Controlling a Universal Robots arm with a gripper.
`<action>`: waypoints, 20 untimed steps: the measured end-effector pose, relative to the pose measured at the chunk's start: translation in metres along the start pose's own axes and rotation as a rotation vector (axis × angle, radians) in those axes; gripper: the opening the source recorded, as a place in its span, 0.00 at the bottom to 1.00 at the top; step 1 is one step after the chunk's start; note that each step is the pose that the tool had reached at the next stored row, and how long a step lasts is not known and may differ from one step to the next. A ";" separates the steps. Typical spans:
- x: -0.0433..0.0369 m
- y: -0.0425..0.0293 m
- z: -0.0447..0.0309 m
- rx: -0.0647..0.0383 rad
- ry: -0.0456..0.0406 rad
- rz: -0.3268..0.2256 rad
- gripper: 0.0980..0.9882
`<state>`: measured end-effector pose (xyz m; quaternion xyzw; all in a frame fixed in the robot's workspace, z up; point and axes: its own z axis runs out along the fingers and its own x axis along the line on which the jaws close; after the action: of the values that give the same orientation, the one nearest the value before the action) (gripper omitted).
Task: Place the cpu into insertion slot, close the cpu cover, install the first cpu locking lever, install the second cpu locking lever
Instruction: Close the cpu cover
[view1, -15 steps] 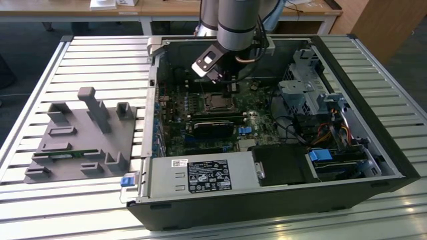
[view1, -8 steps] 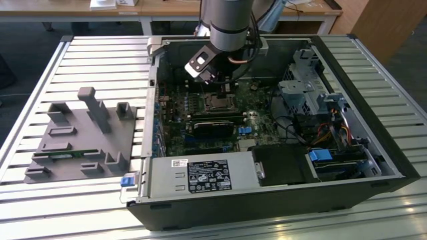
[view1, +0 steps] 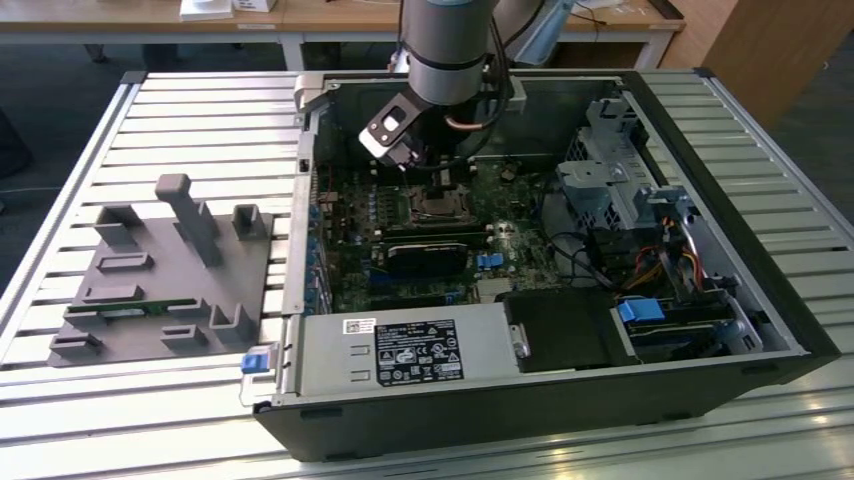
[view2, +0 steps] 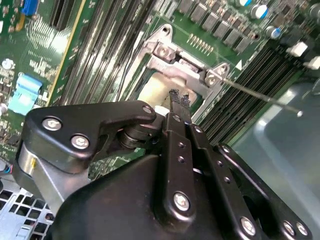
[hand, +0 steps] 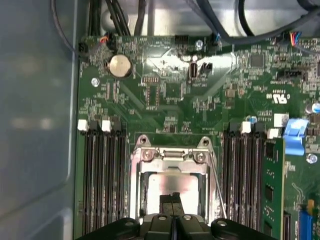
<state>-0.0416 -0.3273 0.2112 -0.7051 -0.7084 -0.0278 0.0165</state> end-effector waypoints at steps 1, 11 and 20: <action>0.0000 -0.0013 0.0006 0.000 0.0001 0.000 0.01; -0.0005 -0.0097 0.0080 0.000 0.0000 0.000 0.01; -0.0005 -0.0108 0.0107 0.000 0.0005 -0.001 0.01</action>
<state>-0.0522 -0.3272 0.2003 -0.7049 -0.7086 -0.0281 0.0166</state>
